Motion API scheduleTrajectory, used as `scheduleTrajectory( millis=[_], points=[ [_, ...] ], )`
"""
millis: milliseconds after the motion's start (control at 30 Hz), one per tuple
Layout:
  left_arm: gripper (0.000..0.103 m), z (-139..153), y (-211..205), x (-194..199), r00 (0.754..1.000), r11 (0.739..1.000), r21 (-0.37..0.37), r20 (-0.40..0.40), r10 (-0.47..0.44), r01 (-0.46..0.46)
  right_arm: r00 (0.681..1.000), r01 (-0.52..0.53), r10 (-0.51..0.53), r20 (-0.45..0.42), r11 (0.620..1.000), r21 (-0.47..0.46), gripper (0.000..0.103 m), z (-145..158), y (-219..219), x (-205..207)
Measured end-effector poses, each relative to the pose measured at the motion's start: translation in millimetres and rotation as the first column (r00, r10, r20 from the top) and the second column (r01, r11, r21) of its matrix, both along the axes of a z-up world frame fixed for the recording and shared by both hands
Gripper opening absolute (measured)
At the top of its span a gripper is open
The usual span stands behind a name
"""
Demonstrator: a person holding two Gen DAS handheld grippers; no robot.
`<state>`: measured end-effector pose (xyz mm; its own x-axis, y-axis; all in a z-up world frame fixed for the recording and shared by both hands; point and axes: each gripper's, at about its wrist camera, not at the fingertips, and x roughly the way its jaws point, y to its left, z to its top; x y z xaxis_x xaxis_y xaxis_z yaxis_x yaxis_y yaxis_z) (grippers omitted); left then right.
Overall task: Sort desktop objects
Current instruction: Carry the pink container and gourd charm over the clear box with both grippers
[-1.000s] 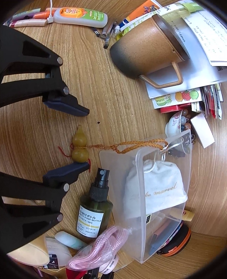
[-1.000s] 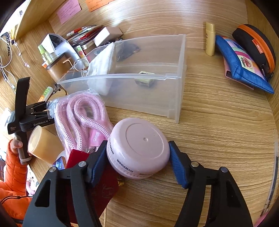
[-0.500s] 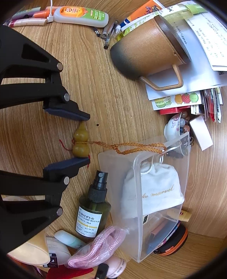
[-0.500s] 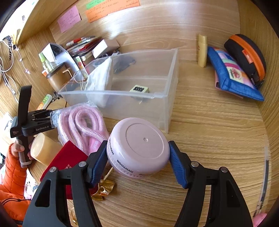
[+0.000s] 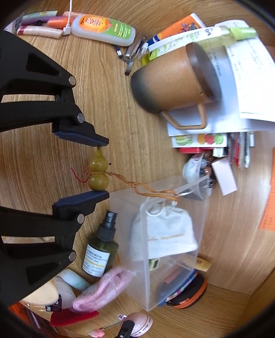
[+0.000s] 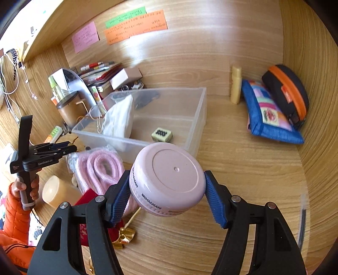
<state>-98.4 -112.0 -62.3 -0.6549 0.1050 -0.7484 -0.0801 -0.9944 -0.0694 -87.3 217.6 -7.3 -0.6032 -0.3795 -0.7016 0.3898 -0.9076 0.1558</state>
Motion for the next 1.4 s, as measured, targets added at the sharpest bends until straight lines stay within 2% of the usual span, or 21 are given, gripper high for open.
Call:
scheduleTrajectory(
  millis=[400,800,1000,1400],
  points=[
    [0.042,35.6,-6.8,4.6,0.996,0.999,0.033,-0.086,0.016,-0.013,0.998,-0.021,0.024,-0.065,0.999,0.042,0.063,20.0,-12.7,-10.7],
    [0.042,69.0,-0.9,0.4,0.986,0.997,0.066,-0.165,-0.024,0.035,0.992,-0.021,0.027,-0.126,0.999,0.046,0.063,40.5,-13.4,-20.7],
    [0.042,73.1,13.0,-9.3,0.983,0.995,0.059,-0.169,-0.070,0.081,0.991,-0.033,0.039,-0.125,0.998,0.051,0.063,40.6,-17.7,-33.7],
    [0.042,63.0,29.2,-31.1,0.985,0.991,0.048,-0.124,-0.121,0.128,0.995,-0.071,0.076,-0.067,0.995,0.073,0.063,25.1,-31.8,-58.3]
  ],
)
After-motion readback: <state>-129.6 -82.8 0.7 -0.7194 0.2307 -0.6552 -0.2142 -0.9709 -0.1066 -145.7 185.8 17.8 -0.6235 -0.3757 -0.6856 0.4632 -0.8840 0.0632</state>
